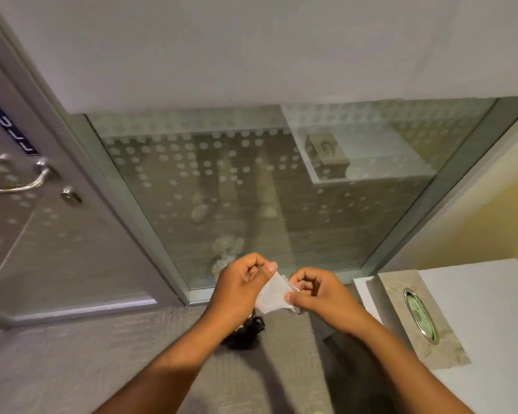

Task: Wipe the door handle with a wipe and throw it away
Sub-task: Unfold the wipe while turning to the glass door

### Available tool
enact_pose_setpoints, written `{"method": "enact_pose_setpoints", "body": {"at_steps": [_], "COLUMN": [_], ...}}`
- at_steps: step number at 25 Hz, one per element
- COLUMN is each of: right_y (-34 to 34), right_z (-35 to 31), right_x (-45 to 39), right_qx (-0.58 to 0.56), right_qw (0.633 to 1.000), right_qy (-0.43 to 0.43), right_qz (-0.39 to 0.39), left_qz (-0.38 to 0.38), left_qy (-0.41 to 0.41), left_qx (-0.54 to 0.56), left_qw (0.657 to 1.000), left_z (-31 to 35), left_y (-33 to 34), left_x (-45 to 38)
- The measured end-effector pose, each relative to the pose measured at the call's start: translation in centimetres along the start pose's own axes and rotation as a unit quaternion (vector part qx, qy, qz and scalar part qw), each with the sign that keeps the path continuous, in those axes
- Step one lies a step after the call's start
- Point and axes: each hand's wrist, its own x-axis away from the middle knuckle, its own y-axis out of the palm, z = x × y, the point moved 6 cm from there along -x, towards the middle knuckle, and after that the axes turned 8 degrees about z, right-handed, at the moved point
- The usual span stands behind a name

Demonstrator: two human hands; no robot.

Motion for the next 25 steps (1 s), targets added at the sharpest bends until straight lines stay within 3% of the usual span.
{"method": "enact_pose_setpoints", "body": {"at_steps": [4, 7, 12, 16, 18, 21, 25], "right_y": [8.9, 15.9, 26.2, 31.2, 33.0, 33.6, 35.9], "right_z": [-2.0, -4.1, -6.8, -8.6, -9.0, -9.8, -10.9], "right_x": [0.6, 1.1, 0.9, -0.3, -0.9, -1.2, -5.1], "right_qx": [0.079, 0.102, -0.067, -0.234, -0.227, -0.189, -0.154], "right_qw": [0.995, 0.989, 0.994, 0.965, 0.964, 0.976, 0.983], "right_qy": [-0.033, -0.058, -0.010, 0.094, 0.105, 0.068, 0.048], "right_qz": [-0.057, -0.093, -0.086, -0.076, -0.086, -0.086, -0.089], "left_qz": [0.104, 0.168, 0.232, 0.292, 0.288, 0.178, 0.152], "left_qy": [0.034, 0.016, 0.011, -0.035, -0.065, -0.111, -0.134], "left_qx": [0.004, 0.028, 0.023, 0.037, 0.075, 0.201, 0.360], "left_qw": [0.994, 0.985, 0.972, 0.955, 0.953, 0.957, 0.911], "left_z": [-1.8, -3.3, -4.8, -6.2, -7.2, -7.7, -9.8], "left_y": [-10.1, -18.1, -28.0, -33.2, -34.6, -34.7, -37.2], "left_x": [3.0, 5.0, 8.3, 9.3, 9.4, 9.7, 7.9]}}
